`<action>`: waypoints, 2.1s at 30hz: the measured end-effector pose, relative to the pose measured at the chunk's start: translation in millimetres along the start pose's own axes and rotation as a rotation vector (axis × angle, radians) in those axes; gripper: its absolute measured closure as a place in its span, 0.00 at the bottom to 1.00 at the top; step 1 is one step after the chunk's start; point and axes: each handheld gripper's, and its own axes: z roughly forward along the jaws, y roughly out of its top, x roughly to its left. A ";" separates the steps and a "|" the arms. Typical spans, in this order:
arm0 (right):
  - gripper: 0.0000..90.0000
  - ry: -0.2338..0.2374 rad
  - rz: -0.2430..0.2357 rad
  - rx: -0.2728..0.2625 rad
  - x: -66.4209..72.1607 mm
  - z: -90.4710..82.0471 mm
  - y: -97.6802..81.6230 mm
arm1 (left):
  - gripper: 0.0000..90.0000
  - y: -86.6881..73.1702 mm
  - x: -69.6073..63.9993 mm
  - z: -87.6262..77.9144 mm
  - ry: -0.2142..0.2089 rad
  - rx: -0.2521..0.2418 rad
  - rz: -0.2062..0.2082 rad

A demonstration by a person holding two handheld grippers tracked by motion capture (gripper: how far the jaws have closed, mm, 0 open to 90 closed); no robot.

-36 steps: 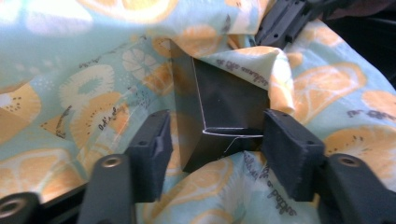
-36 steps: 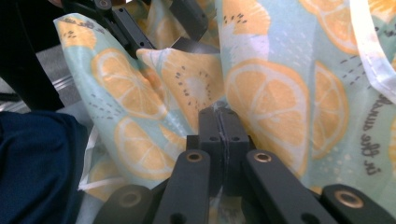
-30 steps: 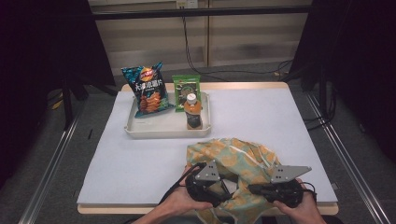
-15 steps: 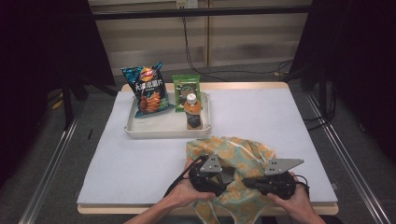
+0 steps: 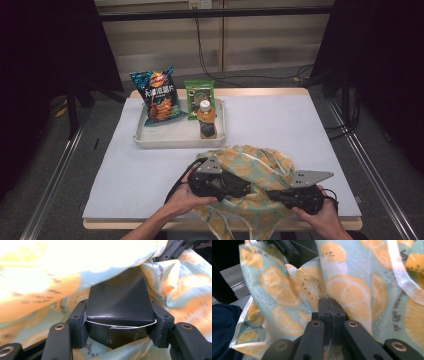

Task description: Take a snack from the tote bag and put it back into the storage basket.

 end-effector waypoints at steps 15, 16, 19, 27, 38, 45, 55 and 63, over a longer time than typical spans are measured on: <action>0.73 0.018 0.012 -0.054 2.1 -3.6 8.6 | 0.43 -8.4 -2.1 1.9 -0.001 -0.004 0.008; 0.73 0.027 0.015 -0.062 1.4 -5.2 9.5 | 0.41 -6.5 -2.1 2.3 -0.001 -0.014 0.012; 0.67 0.024 0.014 -0.096 1.3 -11.1 12.7 | 0.40 -1.2 -3.0 6.2 0.002 -0.021 0.011; 0.59 -0.005 0.015 -0.144 1.9 -21.0 24.0 | 0.36 -1.1 -8.7 25.3 0.021 0.037 0.054; 0.43 -0.011 0.025 -0.077 -6.7 7.1 24.2 | 0.48 -1.3 -4.2 31.7 0.025 0.081 0.059; 0.42 -0.008 0.027 -0.087 -5.3 6.1 23.4 | 0.48 11.5 -2.4 17.9 0.010 0.060 0.024; 0.41 0.006 0.021 -0.060 -3.9 12.2 22.8 | 0.48 23.3 3.9 0.0 0.007 0.079 0.012; 0.67 -0.014 0.016 -0.047 -3.3 14.6 23.6 | 0.48 31.4 5.8 -14.3 0.000 0.074 0.006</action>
